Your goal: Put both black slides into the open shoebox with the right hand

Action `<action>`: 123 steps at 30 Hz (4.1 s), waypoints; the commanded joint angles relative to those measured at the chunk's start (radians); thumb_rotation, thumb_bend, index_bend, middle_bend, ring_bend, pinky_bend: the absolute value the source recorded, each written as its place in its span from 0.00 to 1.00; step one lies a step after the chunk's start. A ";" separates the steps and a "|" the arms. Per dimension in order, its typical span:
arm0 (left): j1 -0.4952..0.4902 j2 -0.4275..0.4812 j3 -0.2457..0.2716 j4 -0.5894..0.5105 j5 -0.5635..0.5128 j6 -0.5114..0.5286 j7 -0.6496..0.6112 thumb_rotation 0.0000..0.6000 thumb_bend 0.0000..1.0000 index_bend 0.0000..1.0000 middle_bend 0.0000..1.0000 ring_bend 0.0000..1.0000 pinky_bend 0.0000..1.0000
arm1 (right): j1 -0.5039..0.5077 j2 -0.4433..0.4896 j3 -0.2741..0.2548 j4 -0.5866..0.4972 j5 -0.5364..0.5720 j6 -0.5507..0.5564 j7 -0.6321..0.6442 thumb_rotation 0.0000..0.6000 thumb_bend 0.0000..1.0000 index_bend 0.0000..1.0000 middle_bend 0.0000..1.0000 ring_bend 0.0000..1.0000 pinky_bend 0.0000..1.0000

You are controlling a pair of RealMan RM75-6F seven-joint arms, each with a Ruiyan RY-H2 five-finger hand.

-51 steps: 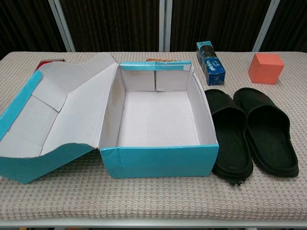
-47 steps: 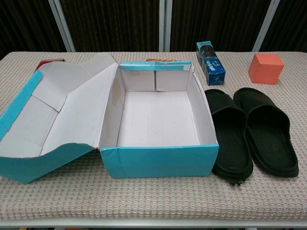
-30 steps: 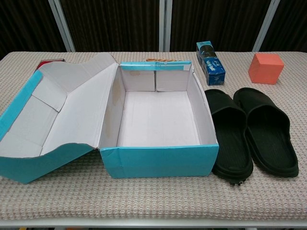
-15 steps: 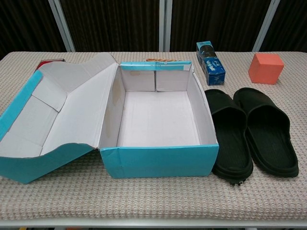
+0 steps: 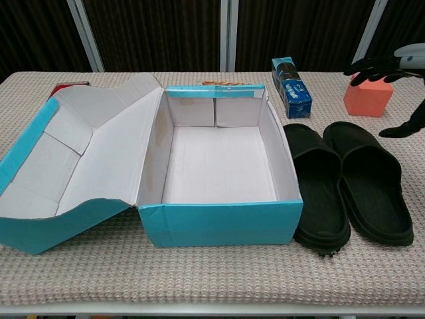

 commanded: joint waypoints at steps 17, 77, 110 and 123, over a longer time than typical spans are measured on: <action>-0.002 0.031 0.008 -0.014 -0.005 -0.021 -0.030 1.00 0.20 0.14 0.12 0.04 0.08 | 0.343 -0.284 -0.056 0.196 0.486 0.105 -0.234 1.00 0.13 0.00 0.12 0.00 0.00; -0.005 0.023 0.005 -0.038 -0.017 -0.029 -0.013 1.00 0.20 0.14 0.12 0.04 0.08 | 0.340 -0.327 -0.048 0.203 0.396 0.215 -0.220 1.00 0.23 0.46 0.43 0.28 0.07; -0.005 0.023 0.005 -0.038 -0.017 -0.029 -0.013 1.00 0.20 0.14 0.12 0.04 0.08 | 0.145 -0.368 0.081 0.117 -0.145 0.301 0.333 1.00 0.23 0.47 0.44 0.29 0.14; -0.005 0.023 0.005 -0.038 -0.017 -0.029 -0.013 1.00 0.20 0.14 0.12 0.04 0.08 | 0.170 -0.707 0.140 0.501 -0.315 0.251 0.688 1.00 0.15 0.47 0.44 0.29 0.14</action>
